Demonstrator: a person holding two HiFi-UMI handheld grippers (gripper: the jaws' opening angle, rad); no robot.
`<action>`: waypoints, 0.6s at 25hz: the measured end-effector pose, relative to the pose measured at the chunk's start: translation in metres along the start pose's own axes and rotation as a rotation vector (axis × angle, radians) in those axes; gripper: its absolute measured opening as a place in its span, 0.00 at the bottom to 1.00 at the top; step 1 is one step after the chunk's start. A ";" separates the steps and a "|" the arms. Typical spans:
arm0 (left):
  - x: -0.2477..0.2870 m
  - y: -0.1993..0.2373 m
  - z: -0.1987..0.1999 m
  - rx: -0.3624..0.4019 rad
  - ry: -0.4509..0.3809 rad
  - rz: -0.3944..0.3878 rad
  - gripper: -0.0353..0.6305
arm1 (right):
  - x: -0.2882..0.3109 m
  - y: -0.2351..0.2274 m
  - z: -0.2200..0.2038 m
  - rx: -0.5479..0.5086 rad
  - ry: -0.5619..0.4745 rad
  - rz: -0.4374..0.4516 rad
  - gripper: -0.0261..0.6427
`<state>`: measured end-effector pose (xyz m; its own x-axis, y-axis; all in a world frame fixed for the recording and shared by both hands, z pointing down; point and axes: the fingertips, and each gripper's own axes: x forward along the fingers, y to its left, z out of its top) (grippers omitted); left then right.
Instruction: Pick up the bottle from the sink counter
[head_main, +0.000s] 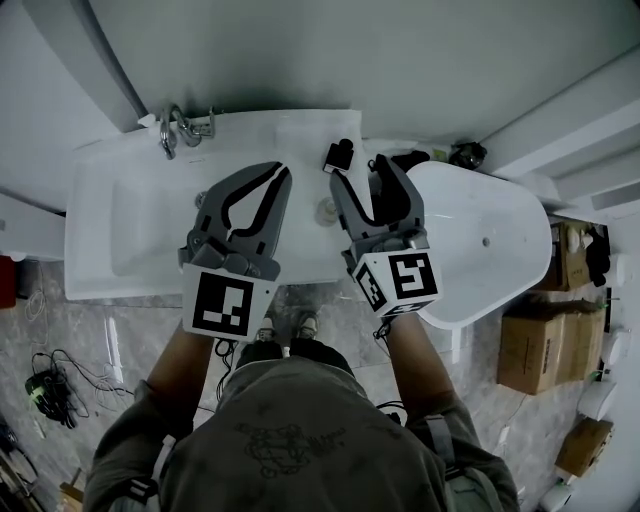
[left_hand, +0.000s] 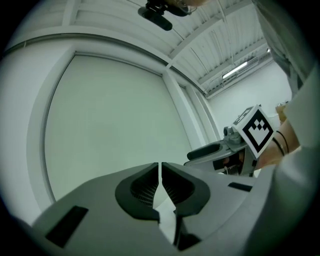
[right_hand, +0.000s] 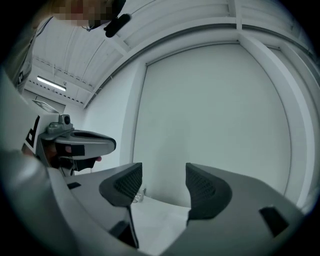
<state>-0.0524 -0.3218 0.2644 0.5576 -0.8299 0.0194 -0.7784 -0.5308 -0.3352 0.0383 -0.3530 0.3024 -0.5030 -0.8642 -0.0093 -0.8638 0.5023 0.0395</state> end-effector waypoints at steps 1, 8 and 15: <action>0.004 -0.001 -0.005 -0.006 -0.002 -0.001 0.10 | 0.004 -0.003 -0.009 0.004 0.011 0.000 0.42; 0.037 -0.008 -0.055 -0.079 0.060 -0.014 0.10 | 0.025 -0.018 -0.070 0.023 0.036 0.033 0.46; 0.060 -0.020 -0.107 -0.122 0.112 -0.046 0.10 | 0.043 -0.026 -0.154 0.044 0.137 0.019 0.51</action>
<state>-0.0340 -0.3798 0.3728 0.5634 -0.8144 0.1391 -0.7855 -0.5802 -0.2151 0.0436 -0.4072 0.4553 -0.5135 -0.8485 0.1280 -0.8559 0.5172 -0.0054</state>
